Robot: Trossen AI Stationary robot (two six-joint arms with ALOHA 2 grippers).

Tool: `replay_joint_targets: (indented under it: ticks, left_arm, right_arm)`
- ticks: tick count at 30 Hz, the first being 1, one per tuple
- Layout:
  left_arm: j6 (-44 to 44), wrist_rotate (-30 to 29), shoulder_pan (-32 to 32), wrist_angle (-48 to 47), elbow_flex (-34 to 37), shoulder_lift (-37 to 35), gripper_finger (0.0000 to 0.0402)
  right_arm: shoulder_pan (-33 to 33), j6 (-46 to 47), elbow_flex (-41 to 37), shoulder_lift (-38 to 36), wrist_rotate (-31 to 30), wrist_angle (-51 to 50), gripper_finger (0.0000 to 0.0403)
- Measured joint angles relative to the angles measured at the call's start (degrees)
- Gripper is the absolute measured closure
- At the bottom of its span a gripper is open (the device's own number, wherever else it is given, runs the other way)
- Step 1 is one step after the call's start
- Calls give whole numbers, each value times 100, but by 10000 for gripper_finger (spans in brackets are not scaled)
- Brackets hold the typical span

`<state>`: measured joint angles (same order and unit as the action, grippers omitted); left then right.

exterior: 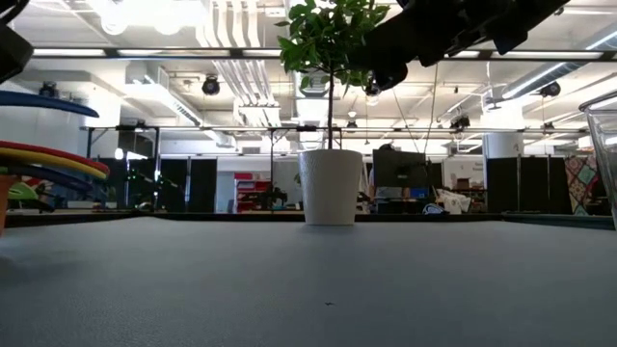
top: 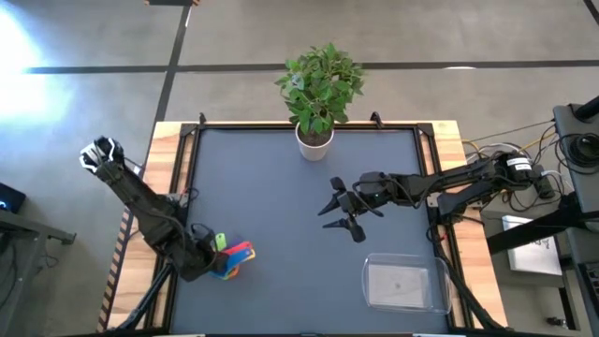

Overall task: Nest measuring cups in basket
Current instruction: Stack the blue measuring cup on top of the red measuring cup

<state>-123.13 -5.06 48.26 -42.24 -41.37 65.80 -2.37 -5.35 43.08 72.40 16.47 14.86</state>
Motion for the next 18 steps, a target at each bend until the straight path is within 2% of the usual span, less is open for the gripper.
replay_joint_targets:
  ticks: [4,8,18]
  left_arm:
    - [-20,15,-1,38,18,7,399]
    - [-11,56,-1,31,26,41,377]
    - [105,317,-1,139,18,30,264]
  right_arm:
    - [0,33,-1,0,1,-1,236]
    - [-2,59,0,0,3,1,236]
    - [-2,91,-1,0,11,1,236]
